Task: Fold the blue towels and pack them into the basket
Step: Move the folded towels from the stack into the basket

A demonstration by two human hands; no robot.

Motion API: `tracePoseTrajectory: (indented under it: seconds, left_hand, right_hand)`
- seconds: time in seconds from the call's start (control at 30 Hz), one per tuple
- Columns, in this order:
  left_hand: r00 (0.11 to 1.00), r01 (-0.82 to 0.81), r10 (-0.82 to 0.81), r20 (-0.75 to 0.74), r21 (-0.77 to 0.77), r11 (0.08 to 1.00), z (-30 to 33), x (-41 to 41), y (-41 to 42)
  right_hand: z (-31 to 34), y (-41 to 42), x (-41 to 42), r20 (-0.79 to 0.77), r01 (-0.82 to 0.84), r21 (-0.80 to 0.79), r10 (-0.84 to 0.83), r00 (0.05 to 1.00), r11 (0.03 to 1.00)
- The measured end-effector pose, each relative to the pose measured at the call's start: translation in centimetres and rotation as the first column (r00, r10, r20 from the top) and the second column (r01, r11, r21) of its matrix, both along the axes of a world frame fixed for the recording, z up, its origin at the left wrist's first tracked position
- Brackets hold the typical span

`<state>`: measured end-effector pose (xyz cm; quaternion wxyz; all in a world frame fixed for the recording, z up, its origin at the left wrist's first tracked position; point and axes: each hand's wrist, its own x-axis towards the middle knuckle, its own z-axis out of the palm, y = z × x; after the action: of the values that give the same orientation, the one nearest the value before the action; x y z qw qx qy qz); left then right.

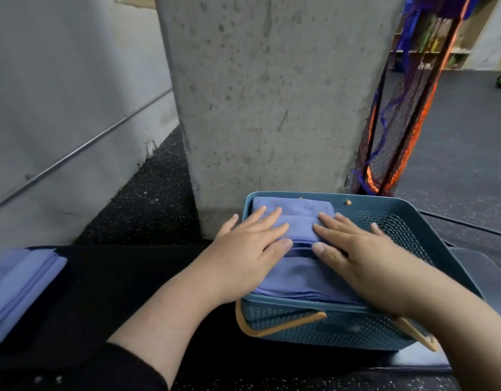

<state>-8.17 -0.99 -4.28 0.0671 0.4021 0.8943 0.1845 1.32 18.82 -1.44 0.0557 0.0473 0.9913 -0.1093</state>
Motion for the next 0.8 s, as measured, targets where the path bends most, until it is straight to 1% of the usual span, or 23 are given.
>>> tracePoseTrajectory:
  seconds: [0.03, 0.07, 0.1, 0.13, 0.17, 0.2, 0.23, 0.3, 0.33, 0.43, 0.47, 0.5, 0.53, 0.57, 0.63, 0.7, 0.73, 0.8]
  left_hand:
    - [1.0, -0.022, 0.021, 0.011, 0.127, 0.992, 0.1, 0.0, -0.5]
    - [0.998, -0.056, 0.053, 0.018, 0.255, 0.965, 0.3, 0.0, -1.3]
    - [0.995, -0.099, 0.095, 0.031, 0.376, 0.921, 0.5, 0.1, -2.2]
    - [0.988, -0.15, 0.147, 0.044, 0.479, 0.865, 0.9, 0.2, -3.4]
    - [0.976, -0.202, 0.215, 0.04, 0.546, 0.813, 1.3, 0.2, -4.9]
    - [0.957, -0.251, 0.29, 0.024, 0.572, 0.781, 1.6, 0.1, -6.5]
    - [0.934, -0.301, 0.358, 0.013, 0.571, 0.764, 1.8, -0.1, -8.5]
    - [0.883, -0.404, 0.469, 0.024, 0.546, 0.734, 1.4, -0.9, -12.7]
    - [0.853, -0.458, 0.52, 0.038, 0.531, 0.713, 0.9, -1.5, -15.1]
    - [0.732, -0.623, 0.674, 0.099, 0.498, 0.604, -1.5, -3.2, -22.9]
    - [0.675, -0.685, 0.726, 0.129, 0.474, 0.552, -2.4, -3.8, -25.5]
    - [0.606, -0.749, 0.778, 0.164, 0.446, 0.49, -3.4, -4.3, -28.1]
    - [0.53, -0.806, 0.826, 0.194, 0.417, 0.419, -4.4, -4.8, -30.7]
    - [0.451, -0.851, 0.868, 0.209, 0.393, 0.348, -5.3, -5.3, -33.2]
    - [0.311, -0.911, 0.93, 0.195, 0.339, 0.234, -7.2, -6.0, -37.6]
    - [0.221, -0.948, 0.957, 0.189, 0.273, 0.165, -9.0, -6.5, -40.9]
    - [0.192, -0.961, 0.962, 0.192, 0.237, 0.145, -9.9, -6.6, -42.1]
    - [0.162, -0.974, 0.966, 0.202, 0.189, 0.123, -11.5, -6.9, -43.9]
  right_hand:
    - [0.4, -0.3, -0.1, -0.095, 0.029, -0.033, -0.032, 0.995, 0.999]
    - [0.9, -0.8, 0.0, -0.232, 0.047, -0.098, -0.069, 0.97, 0.994]
    - [1.3, -1.4, 0.1, -0.4, 0.024, -0.175, -0.093, 0.912, 0.984]
    - [1.7, -2.0, 0.0, -0.548, -0.031, -0.239, -0.108, 0.83, 0.971]
    - [1.7, -3.2, 0.3, -0.663, -0.121, -0.289, -0.107, 0.741, 0.95]
    - [1.8, -4.3, -0.5, -0.719, -0.192, -0.341, -0.124, 0.684, 0.92]
    - [1.9, -6.0, -1.0, -0.716, -0.26, -0.394, -0.117, 0.688, 0.882]
    - [1.9, -9.6, -1.7, -0.583, -0.324, -0.547, -0.073, 0.809, 0.772]
    - [1.4, -11.7, -2.0, -0.526, -0.327, -0.599, -0.052, 0.849, 0.731]
    - [-0.6, -18.9, -2.0, -0.612, -0.447, -0.521, 0.047, 0.789, 0.727]
    - [-1.4, -21.0, -1.9, -0.588, -0.46, -0.544, 0.072, 0.805, 0.702]
    - [-2.0, -23.2, -1.5, -0.529, -0.438, -0.578, 0.093, 0.844, 0.689]
    - [-2.7, -25.1, -2.8, -0.466, -0.412, -0.609, 0.115, 0.877, 0.677]
    - [-3.9, -26.8, -3.4, -0.368, -0.368, -0.652, 0.147, 0.918, 0.663]
    - [-6.5, -29.9, -6.0, -0.195, -0.266, -0.678, 0.181, 0.964, 0.686]
    - [-8.5, -33.2, -8.3, -0.099, -0.22, -0.676, 0.209, 0.973, 0.703]
    - [-9.4, -34.8, -9.5, -0.055, -0.19, -0.688, 0.211, 0.976, 0.701]
    - [-11.6, -37.9, -12.3, 0.046, -0.1, -0.715, 0.19, 0.981, 0.692]
